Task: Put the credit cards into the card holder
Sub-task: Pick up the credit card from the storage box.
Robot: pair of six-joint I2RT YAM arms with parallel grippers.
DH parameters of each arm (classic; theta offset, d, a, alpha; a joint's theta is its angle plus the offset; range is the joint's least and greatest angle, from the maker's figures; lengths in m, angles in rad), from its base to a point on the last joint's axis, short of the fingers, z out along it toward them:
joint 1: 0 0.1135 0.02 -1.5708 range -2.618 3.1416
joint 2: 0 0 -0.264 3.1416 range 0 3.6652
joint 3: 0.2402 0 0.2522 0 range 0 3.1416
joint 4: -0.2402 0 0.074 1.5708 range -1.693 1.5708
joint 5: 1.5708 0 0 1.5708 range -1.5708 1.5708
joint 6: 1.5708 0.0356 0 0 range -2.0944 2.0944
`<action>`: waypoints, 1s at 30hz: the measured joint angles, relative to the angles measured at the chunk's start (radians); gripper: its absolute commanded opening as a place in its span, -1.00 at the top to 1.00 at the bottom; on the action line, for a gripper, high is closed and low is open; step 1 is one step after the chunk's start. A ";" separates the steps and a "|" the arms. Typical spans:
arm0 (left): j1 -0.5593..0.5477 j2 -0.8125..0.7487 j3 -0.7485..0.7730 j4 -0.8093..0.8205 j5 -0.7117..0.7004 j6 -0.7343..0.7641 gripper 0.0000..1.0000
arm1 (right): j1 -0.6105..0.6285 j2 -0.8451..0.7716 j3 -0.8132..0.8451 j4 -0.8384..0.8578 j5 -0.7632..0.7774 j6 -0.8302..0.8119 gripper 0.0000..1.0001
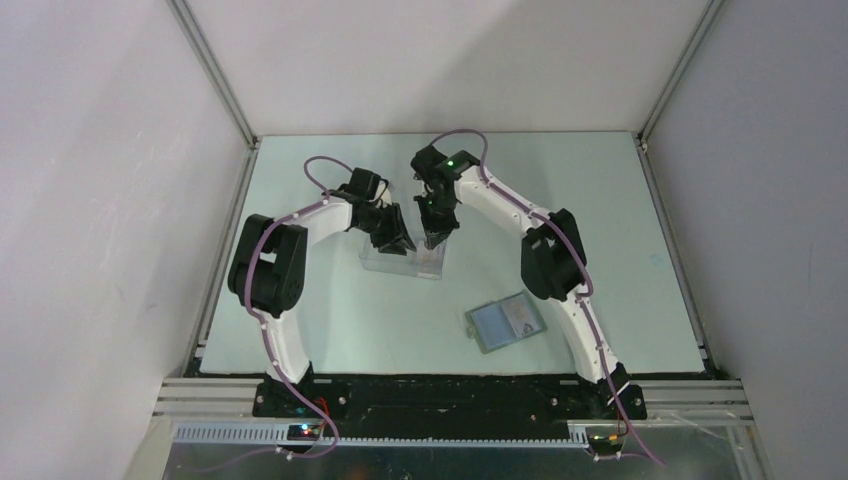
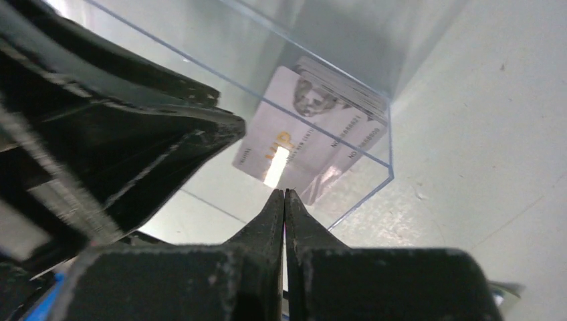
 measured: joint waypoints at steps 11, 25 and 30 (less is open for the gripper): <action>0.000 0.000 0.000 0.000 0.042 0.000 0.38 | 0.057 0.062 0.050 -0.092 0.180 -0.042 1.00; 0.000 0.011 0.000 0.000 0.075 0.000 0.50 | 0.074 0.113 0.056 -0.101 0.188 -0.044 1.00; -0.001 0.013 0.000 0.000 0.075 0.001 0.53 | 0.071 0.113 0.053 -0.077 0.145 -0.039 1.00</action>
